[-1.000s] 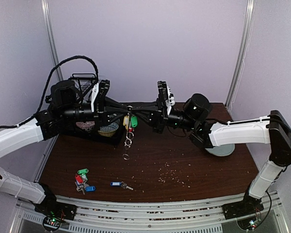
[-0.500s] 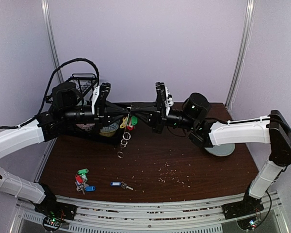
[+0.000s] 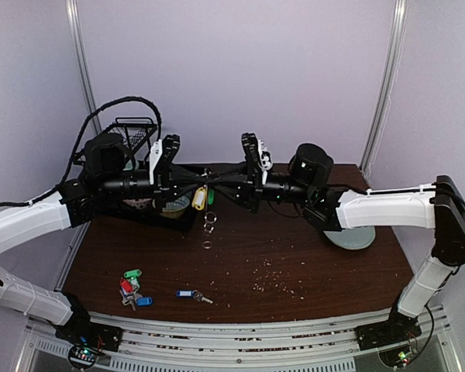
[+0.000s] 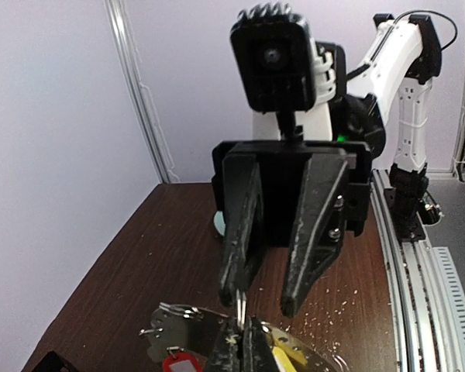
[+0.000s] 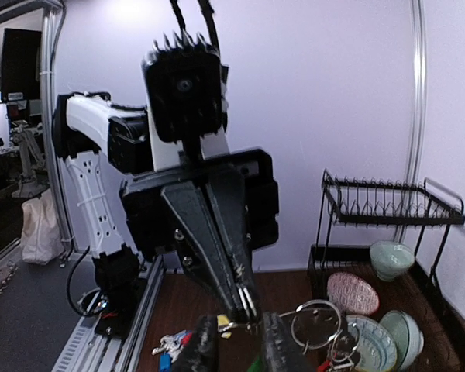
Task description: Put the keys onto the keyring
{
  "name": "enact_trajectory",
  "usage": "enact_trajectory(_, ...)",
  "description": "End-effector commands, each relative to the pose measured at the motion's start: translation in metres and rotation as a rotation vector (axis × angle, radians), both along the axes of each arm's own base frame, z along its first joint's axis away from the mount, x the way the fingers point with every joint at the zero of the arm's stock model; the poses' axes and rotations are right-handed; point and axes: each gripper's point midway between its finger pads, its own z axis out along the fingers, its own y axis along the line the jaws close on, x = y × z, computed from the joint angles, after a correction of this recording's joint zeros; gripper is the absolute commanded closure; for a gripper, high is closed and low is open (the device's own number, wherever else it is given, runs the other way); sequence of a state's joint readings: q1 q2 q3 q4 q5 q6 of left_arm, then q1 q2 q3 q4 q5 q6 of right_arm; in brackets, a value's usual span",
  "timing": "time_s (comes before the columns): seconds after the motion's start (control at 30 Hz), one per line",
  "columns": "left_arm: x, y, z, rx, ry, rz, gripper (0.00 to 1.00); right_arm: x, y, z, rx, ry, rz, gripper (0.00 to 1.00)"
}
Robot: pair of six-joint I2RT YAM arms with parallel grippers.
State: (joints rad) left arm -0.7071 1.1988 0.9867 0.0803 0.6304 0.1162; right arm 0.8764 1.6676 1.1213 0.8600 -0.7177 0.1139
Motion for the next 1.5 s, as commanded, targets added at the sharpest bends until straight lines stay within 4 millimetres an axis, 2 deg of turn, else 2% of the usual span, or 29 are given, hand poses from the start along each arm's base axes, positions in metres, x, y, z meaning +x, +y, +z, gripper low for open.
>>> enact_trajectory(0.0,0.026,0.014,0.010,0.077,-0.132,0.180,1.00,0.015,-0.017,0.007,-0.199,-0.094,-0.085,0.73)
enact_trajectory(0.13,0.031,0.016,0.001,0.140,-0.142,0.209,1.00,0.023,-0.022,-0.009,-0.451,-0.194,-0.101,0.68)
enact_trajectory(0.3,0.029,0.012,-0.003,0.161,-0.132,0.190,1.00,0.030,-0.014,-0.012,-0.578,-0.276,-0.105,0.70)
enact_trajectory(0.73,0.022,0.010,0.000,0.154,-0.141,0.167,1.00,0.028,0.020,-0.013,-0.593,-0.333,-0.067,0.76)
enact_trajectory(0.93,0.020,0.009,0.001,0.151,-0.144,0.156,1.00,0.031,0.022,-0.016,-0.601,-0.339,-0.082,0.94)
enact_trajectory(1.13,0.019,0.008,-0.002,0.157,-0.141,0.147,1.00,0.031,0.021,-0.018,-0.607,-0.344,-0.084,0.88)
enact_trajectory(1.27,0.019,0.008,-0.002,0.157,-0.143,0.148,1.00,0.028,0.022,-0.019,-0.613,-0.347,-0.073,1.00)
enact_trajectory(1.4,0.019,0.008,-0.002,0.157,-0.145,0.151,1.00,0.028,0.021,-0.019,-0.615,-0.334,-0.077,1.00)
enact_trajectory(1.47,0.019,0.009,0.003,0.144,-0.149,0.156,1.00,0.031,0.020,-0.013,-0.594,-0.310,-0.106,1.00)
